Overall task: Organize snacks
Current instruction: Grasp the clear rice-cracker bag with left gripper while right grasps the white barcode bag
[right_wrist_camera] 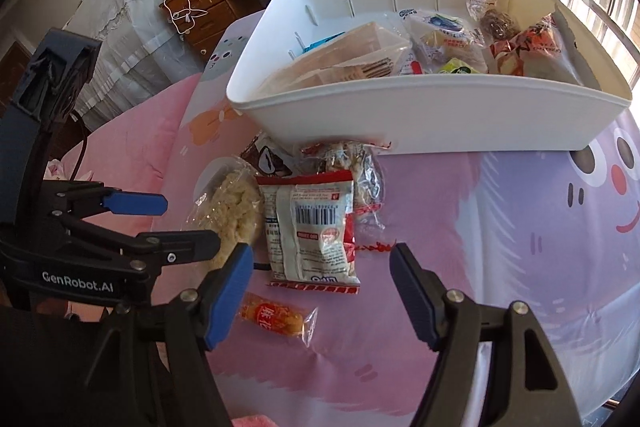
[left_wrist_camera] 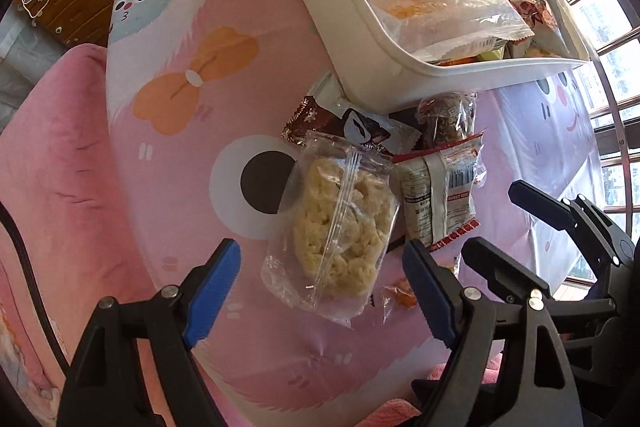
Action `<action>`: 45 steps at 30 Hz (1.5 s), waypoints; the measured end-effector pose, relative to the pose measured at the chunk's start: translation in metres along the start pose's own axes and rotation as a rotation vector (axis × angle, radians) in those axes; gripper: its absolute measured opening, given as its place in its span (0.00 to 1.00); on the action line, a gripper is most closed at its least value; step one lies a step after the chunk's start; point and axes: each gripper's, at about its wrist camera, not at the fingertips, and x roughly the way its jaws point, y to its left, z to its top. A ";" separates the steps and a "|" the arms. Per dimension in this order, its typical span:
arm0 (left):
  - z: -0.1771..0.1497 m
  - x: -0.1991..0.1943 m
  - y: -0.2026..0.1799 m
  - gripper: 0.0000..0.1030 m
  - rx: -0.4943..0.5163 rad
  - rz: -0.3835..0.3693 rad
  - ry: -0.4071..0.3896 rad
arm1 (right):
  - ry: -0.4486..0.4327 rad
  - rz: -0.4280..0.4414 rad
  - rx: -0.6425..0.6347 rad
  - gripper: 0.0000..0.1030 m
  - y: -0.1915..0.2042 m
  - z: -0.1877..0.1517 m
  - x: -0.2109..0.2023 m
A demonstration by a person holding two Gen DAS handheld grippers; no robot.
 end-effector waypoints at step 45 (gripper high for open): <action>-0.008 0.009 0.002 0.53 0.006 -0.018 0.022 | 0.010 -0.086 -0.161 0.46 0.049 0.006 0.040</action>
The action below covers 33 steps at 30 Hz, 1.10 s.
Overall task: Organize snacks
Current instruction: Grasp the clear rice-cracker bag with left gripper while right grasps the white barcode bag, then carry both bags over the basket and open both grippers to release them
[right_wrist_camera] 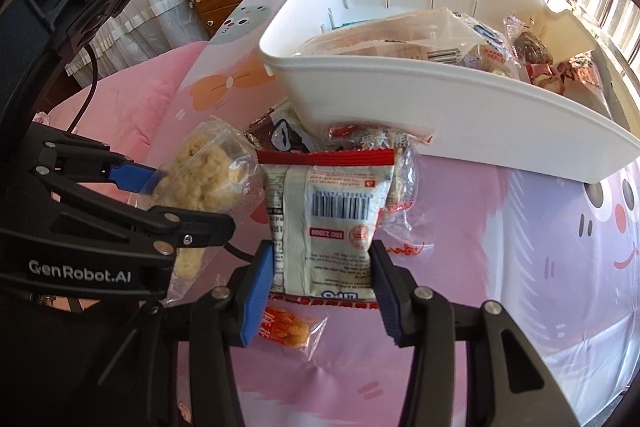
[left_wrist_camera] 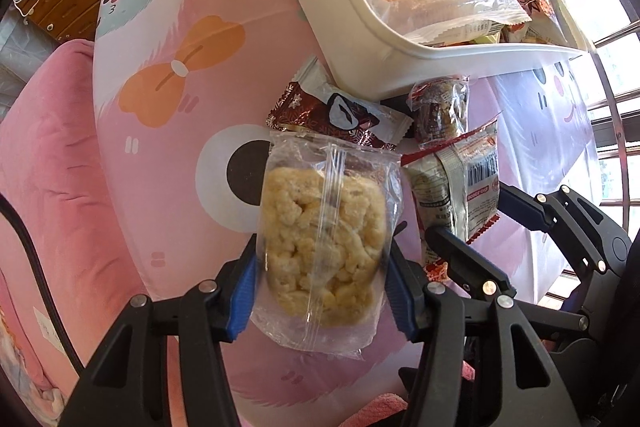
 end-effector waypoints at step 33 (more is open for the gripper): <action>0.060 -0.148 -0.072 0.53 -0.205 0.064 -0.238 | -0.168 0.059 -0.096 0.46 -0.111 0.078 -0.126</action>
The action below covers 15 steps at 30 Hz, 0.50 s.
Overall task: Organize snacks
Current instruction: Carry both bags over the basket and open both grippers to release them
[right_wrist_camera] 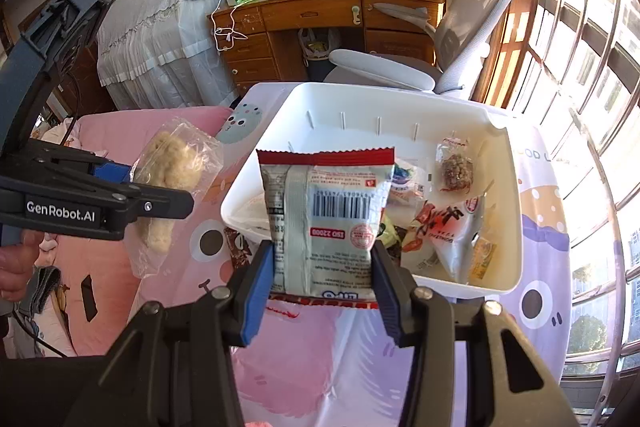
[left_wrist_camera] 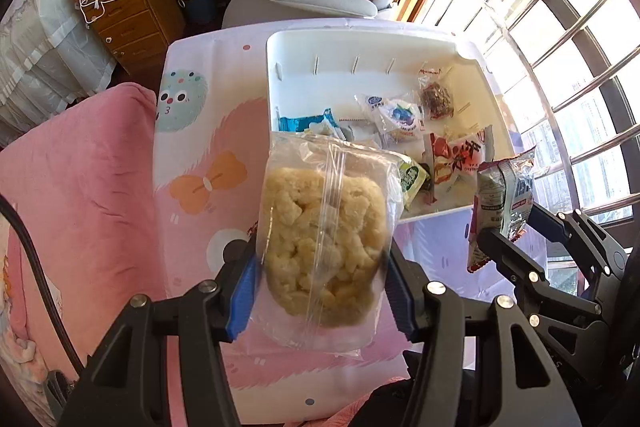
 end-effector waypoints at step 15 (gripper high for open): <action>0.043 0.025 -0.023 0.68 -0.163 -0.025 -0.095 | 0.023 -0.034 0.078 0.48 -0.066 0.014 0.020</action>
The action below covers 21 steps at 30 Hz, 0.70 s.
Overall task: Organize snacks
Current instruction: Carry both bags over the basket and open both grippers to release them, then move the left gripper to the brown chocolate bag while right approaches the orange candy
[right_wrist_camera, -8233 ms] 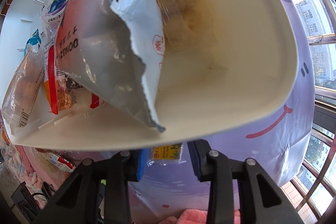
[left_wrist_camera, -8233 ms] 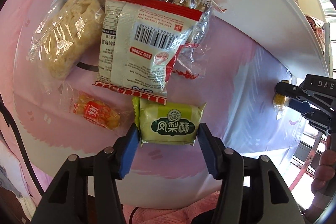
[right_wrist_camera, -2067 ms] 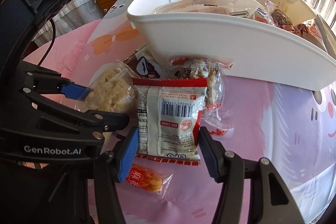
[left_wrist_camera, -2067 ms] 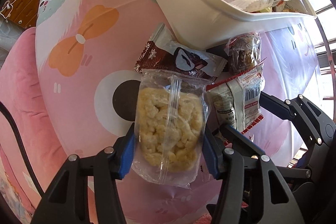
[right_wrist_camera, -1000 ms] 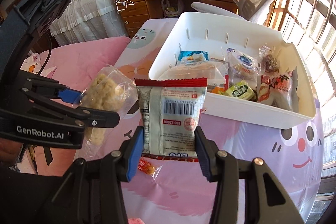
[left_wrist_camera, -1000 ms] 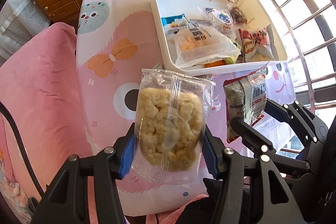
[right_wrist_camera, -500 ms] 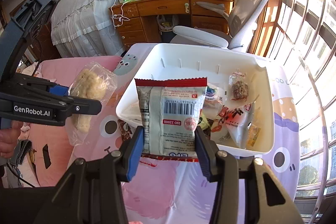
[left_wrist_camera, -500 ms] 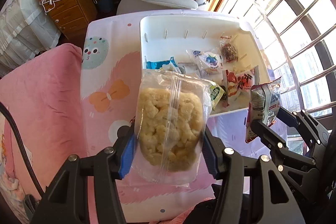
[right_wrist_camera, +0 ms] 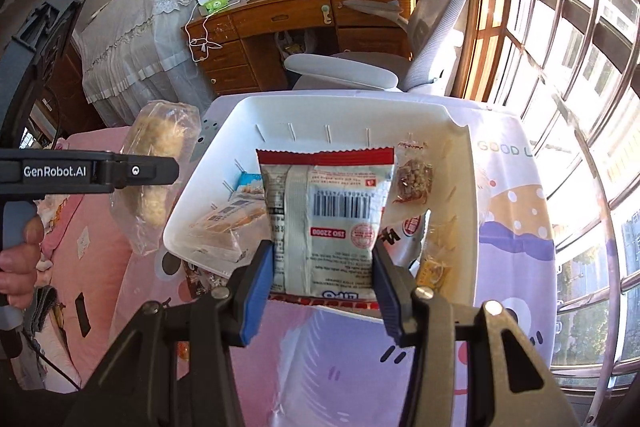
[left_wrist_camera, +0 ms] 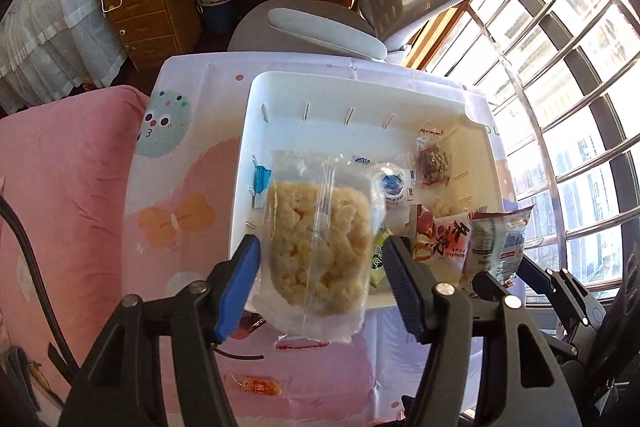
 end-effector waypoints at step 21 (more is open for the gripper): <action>-0.023 -0.025 0.012 0.75 0.003 0.024 -0.015 | 0.004 0.012 0.040 0.62 0.009 -0.008 -0.012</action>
